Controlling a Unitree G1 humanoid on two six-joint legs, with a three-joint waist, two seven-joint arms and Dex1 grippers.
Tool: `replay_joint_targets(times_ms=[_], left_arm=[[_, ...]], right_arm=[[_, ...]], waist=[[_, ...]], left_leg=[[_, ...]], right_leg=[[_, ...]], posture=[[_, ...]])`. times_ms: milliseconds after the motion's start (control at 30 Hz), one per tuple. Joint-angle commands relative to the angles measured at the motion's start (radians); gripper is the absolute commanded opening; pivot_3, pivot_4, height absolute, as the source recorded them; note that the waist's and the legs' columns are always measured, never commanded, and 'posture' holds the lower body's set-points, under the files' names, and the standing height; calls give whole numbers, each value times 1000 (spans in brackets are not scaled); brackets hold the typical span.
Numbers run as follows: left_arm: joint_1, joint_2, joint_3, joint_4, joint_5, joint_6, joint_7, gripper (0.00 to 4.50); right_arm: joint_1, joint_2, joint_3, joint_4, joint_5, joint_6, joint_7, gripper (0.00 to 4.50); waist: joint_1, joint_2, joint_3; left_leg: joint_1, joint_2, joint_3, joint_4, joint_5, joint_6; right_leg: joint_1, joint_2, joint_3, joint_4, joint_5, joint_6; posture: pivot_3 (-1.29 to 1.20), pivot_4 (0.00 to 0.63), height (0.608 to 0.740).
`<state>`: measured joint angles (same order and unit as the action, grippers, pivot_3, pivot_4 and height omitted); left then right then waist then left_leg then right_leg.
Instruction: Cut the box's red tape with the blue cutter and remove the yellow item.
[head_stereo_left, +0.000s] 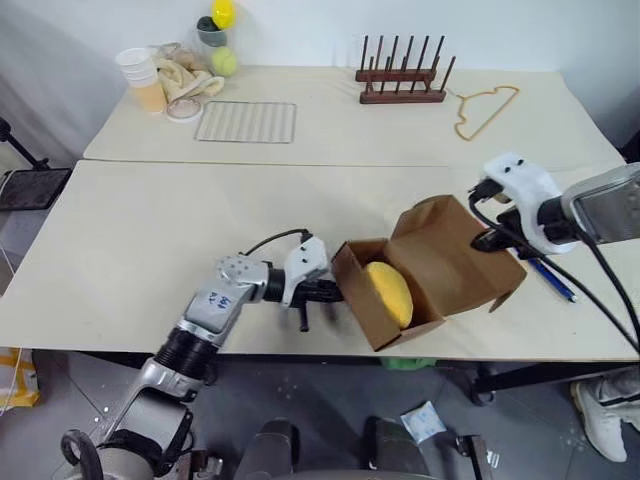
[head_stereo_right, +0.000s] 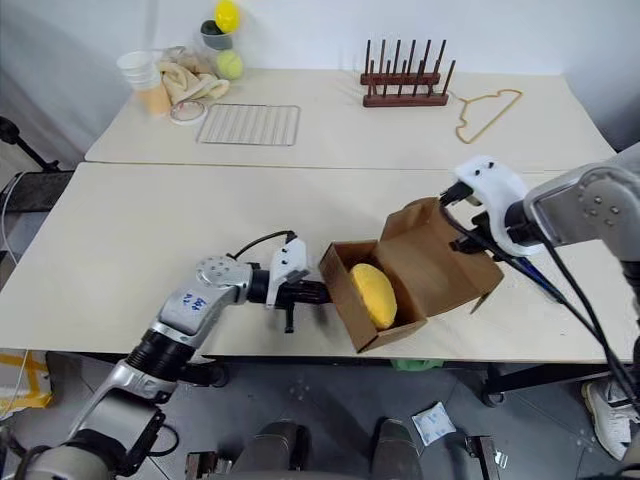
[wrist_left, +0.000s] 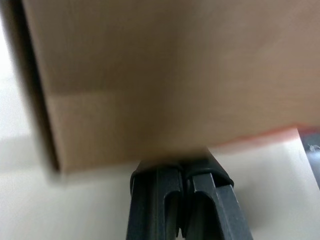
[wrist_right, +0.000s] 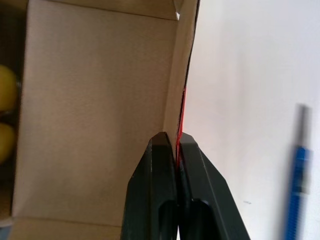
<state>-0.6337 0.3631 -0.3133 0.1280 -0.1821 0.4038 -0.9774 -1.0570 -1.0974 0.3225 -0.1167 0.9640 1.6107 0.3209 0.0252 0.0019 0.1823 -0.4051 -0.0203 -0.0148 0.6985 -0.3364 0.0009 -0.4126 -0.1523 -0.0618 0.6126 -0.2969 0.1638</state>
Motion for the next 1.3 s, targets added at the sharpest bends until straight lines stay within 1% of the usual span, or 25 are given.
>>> replay_joint_targets(times_ms=[33, 133, 267, 433, 467, 567, 667, 767, 867, 967, 1033, 1100, 1167, 1300], left_arm=[[3, -9, 29, -39, 0, 1, 34, 0], [15, -1, 38, -56, -9, 15, 42, 0], [42, 48, 41, -96, -14, 13, 4, 0], [62, 111, 96, -144, -95, -46, -109, 0], [34, 105, 109, -156, -122, -34, -122, 0], [-79, 22, 152, -176, -212, 35, -91, 0], [-139, -33, 161, -178, -240, 69, -65, 0], [-180, -54, 124, -170, -219, 75, -64, 0], [-188, -62, 58, -151, -171, 43, -78, 0], [-187, -58, 20, -134, -133, 10, -89, 0], [-183, -58, -3, -126, -118, -7, -102, 0], [-171, -83, -28, -116, -109, -10, -95, 0], [-164, -95, -71, -97, -68, -30, -88, 0], [-168, -85, -96, -69, -12, -55, -79, 0]], right_arm=[[29, 23, -72, -27, 17, 4, -39, 53], [46, 48, -98, -36, 18, 4, -72, 53], [49, 57, -109, -47, 11, 4, -95, 53], [42, 55, -109, -50, -8, 4, -96, 53], [36, 55, -109, -46, -13, 4, -94, 53], [22, 52, -106, -43, -24, 4, -87, 53], [17, 54, -103, -44, -27, 4, -85, 53], [13, 53, -100, -46, -24, 4, -83, 53], [11, 54, -99, -47, -25, 4, -82, 53], [9, 54, -99, -46, -29, 4, -81, 53], [7, 49, -99, -44, -34, 4, -80, 53], [6, 48, -99, -39, -40, 4, -79, 53], [6, 49, -97, -36, -45, 4, -78, 53], [3, 49, -94, -36, -49, 4, -72, 53]], waist=[[-1, 0, 0], [-5, 0, 0], [-4, 0, 0], [-1, 0, 0], [0, 0, 0], [8, 0, 0], [4, 0, 0], [-7, 0, 0], [-16, 0, 0], [-20, 0, 0], [-20, 0, 0], [-19, 0, 0], [-15, 0, 0], [-12, 0, 0]], left_leg=[[0, 0, 0, 0, 0, 0], [0, 0, 1, 0, 0, 0], [0, 0, 1, 0, 0, 0], [0, 0, 1, 0, 0, 0], [0, 0, 1, 1, 0, 0], [-1, 0, 0, 2, 0, 0], [0, -1, 0, 2, 0, 0], [1, 0, 0, 0, 0, 0], [1, 0, 1, -1, 0, 0], [1, 0, 1, 0, 0, 0], [1, 0, 1, 0, 0, 0], [1, 0, 0, 0, 0, 0], [1, 0, 0, 0, 0, 0], [1, 0, 1, 0, 0, 0]], right_leg=[[0, 0, 0, 0, 0, 0], [0, 0, 0, 0, 0, 0], [0, 0, 0, 1, 0, 0], [0, 0, 0, 0, 0, 0], [0, 0, 0, 0, 0, 0], [0, 0, 0, 0, 0, 0], [1, 0, 0, 0, 0, 1], [1, 0, 0, 0, 0, 1], [0, 0, 0, 1, 0, 1], [0, 0, 1, 1, 0, 1], [0, 0, 1, 1, 0, 1], [0, 0, 1, 1, 0, 1], [0, 0, 1, 1, 0, 1], [0, 0, 1, 0, 0, 1]], posture=[[0, 150, 740], [0, 150, 740], [0, 150, 740], [0, 150, 740], [0, 150, 740], [0, 150, 740], [0, 150, 740], [0, 150, 740], [0, 150, 740], [0, 150, 740], [0, 150, 740], [0, 150, 740], [0, 150, 740], [0, 150, 740]])
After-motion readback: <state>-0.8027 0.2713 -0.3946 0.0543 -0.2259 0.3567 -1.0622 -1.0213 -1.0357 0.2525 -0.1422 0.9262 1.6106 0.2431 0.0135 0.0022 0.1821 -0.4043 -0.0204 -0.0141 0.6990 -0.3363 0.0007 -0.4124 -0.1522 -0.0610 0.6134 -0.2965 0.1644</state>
